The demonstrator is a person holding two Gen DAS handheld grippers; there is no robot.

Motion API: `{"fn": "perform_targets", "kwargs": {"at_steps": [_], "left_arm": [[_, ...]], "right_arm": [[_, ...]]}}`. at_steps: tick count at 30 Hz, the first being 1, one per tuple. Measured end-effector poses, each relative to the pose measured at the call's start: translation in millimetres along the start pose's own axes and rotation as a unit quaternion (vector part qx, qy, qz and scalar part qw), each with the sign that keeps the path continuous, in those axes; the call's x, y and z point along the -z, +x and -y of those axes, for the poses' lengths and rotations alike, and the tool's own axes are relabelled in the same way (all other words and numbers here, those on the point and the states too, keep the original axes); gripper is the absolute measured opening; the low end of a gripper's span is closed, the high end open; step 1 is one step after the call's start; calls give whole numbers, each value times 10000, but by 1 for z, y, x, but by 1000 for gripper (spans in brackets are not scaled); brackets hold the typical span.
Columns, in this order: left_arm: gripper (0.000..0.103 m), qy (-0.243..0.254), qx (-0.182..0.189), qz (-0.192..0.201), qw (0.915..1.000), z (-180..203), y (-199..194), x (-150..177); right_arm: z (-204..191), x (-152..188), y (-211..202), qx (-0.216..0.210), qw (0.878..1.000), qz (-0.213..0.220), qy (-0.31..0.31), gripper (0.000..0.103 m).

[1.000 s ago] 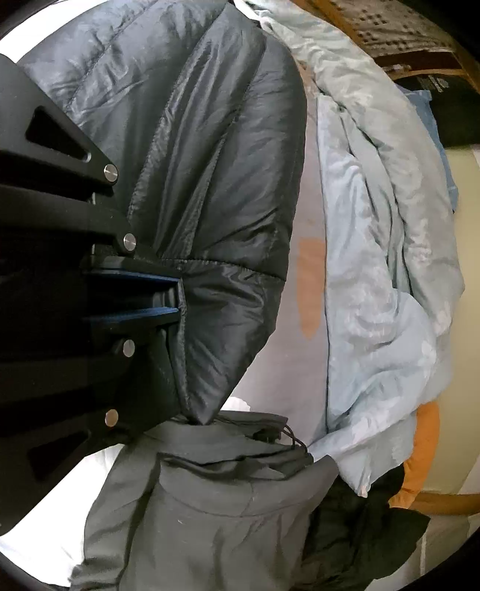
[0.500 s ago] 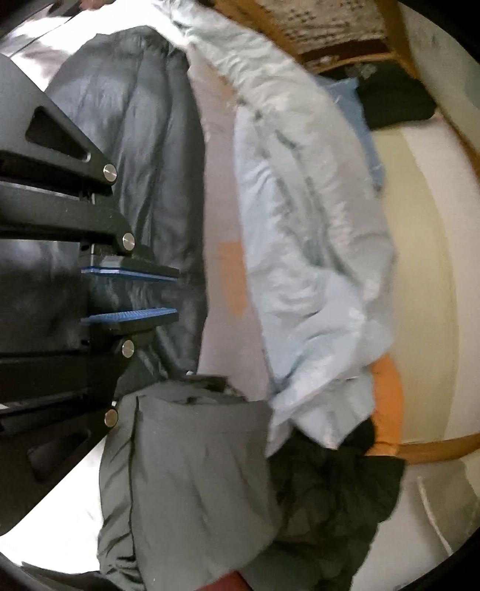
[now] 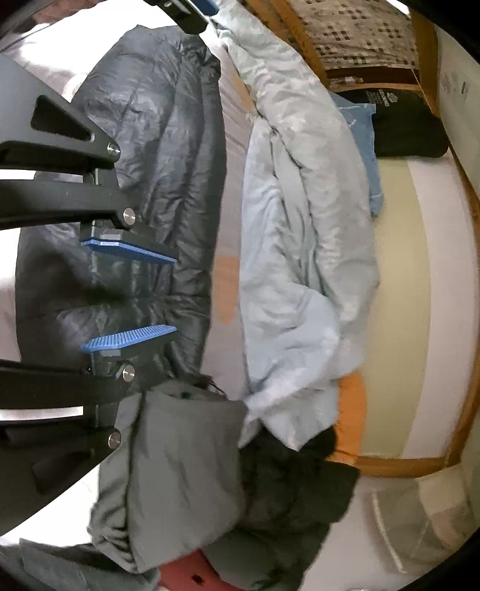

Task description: Fold large clothes

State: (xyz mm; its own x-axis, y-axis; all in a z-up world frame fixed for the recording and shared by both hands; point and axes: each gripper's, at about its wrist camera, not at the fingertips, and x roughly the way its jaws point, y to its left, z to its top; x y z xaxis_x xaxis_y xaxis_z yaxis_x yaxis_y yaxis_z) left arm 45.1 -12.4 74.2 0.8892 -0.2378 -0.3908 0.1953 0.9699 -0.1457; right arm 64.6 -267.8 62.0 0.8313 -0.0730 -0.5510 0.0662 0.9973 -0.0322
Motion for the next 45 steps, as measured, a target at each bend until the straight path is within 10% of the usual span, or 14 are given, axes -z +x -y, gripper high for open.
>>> {"fn": "perform_targets", "kwargs": {"at_steps": [5, 8, 20, 45], "left_arm": [[93, 699, -64, -217, 9973, 15, 13, 24], [93, 554, 377, -783, 9947, 3, 30, 35], [93, 168, -13, -1298, 9914, -16, 59, 57], [64, 231, 114, -1652, 9859, -10, 83, 96]], "right_arm": [[6, 0, -3, 175, 9998, 90, -56, 46], [7, 0, -3, 222, 9996, 123, -99, 46], [5, 2, 4, -108, 9999, -69, -79, 47], [-3, 18, 25, -318, 9985, -418, -163, 48]]}}
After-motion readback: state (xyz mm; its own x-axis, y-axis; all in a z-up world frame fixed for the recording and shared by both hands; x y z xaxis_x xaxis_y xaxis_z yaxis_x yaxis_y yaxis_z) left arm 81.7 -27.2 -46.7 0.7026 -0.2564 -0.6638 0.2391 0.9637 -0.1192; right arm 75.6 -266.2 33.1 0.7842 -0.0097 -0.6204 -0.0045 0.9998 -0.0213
